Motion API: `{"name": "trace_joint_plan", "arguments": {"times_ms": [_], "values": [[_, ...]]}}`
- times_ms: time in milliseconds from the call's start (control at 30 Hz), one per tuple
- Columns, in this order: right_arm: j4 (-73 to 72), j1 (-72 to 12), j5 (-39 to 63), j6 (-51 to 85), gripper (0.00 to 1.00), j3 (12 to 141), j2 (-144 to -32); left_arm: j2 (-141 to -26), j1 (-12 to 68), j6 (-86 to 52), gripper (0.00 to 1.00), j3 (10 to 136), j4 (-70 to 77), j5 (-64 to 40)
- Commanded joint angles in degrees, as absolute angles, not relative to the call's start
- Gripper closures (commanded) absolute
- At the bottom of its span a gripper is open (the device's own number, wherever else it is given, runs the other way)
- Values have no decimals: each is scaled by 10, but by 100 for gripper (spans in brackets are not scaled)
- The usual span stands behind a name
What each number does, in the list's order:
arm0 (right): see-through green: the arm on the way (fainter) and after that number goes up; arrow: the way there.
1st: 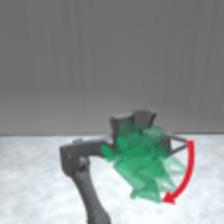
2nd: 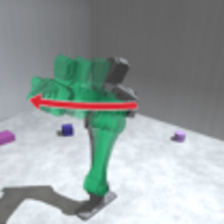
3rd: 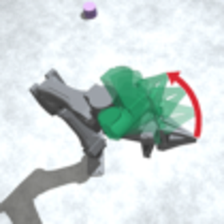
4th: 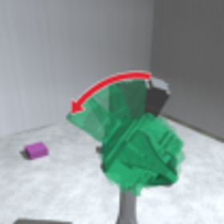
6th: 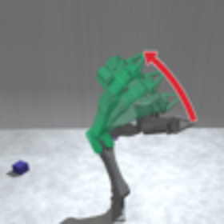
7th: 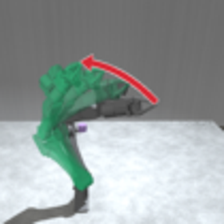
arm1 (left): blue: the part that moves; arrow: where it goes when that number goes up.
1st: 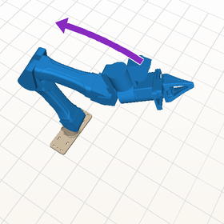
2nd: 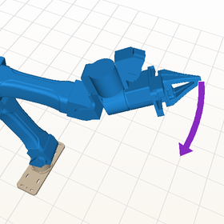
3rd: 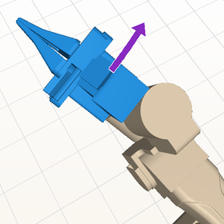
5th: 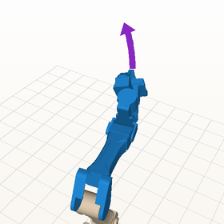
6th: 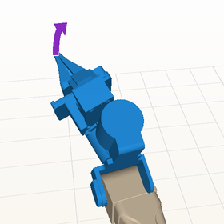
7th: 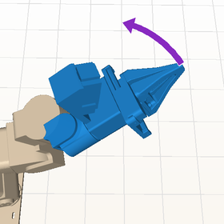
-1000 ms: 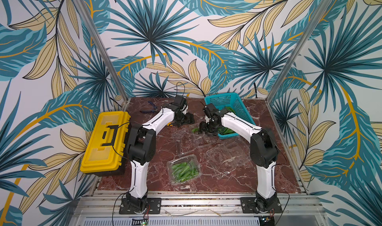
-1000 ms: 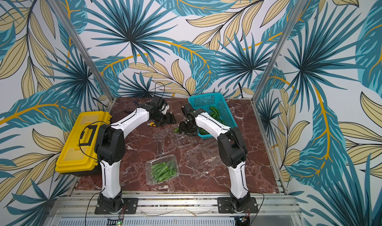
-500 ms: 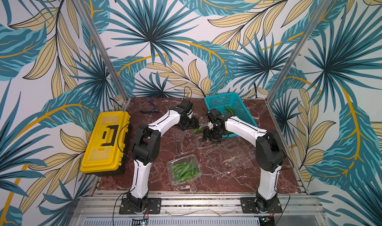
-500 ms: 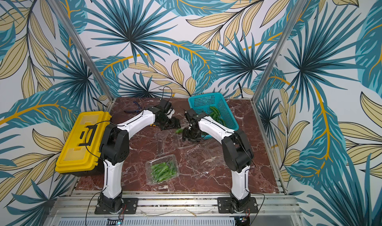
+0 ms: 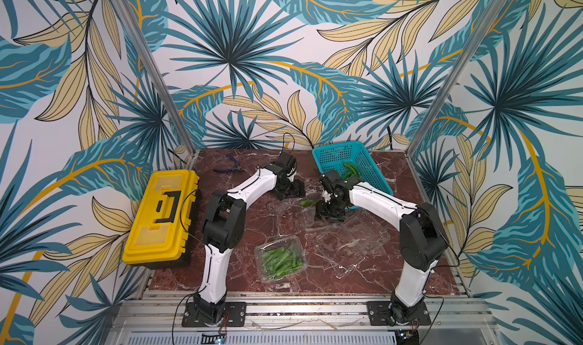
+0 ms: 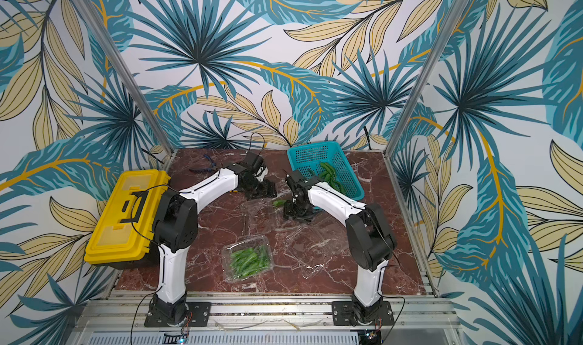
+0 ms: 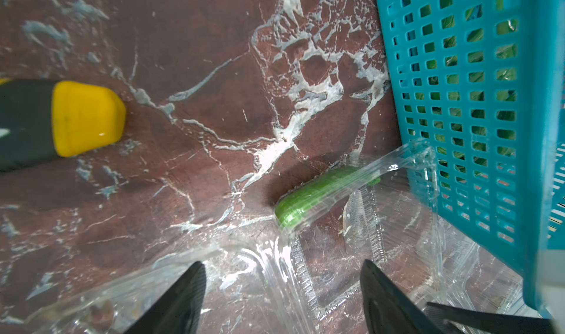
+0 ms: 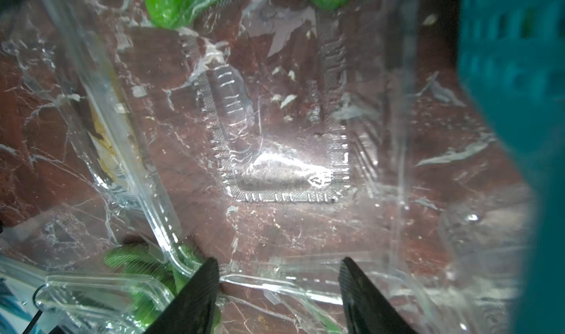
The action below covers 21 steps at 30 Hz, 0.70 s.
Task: Take small green peppers out of containers
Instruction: Move the packing box to the center of the board.
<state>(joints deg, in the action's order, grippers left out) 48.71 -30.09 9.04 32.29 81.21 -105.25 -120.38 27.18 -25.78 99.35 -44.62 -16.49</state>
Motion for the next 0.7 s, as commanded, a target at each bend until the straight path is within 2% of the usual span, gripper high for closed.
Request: {"name": "trace_joint_plan", "arguments": {"times_ms": [0,200,400,667], "values": [[490,-299,17,310,36,826,-1018,-1179,277,-245,20,980,-451,-157],[527,-299,49,308,36,924,-1099,-1180,279,-245,20,974,-451,-162],[556,-299,115,368,37,1031,-1220,-1172,282,-248,20,962,-451,-171],[508,-283,123,459,37,1041,-1255,-1144,282,-268,22,920,-451,-147]]}}
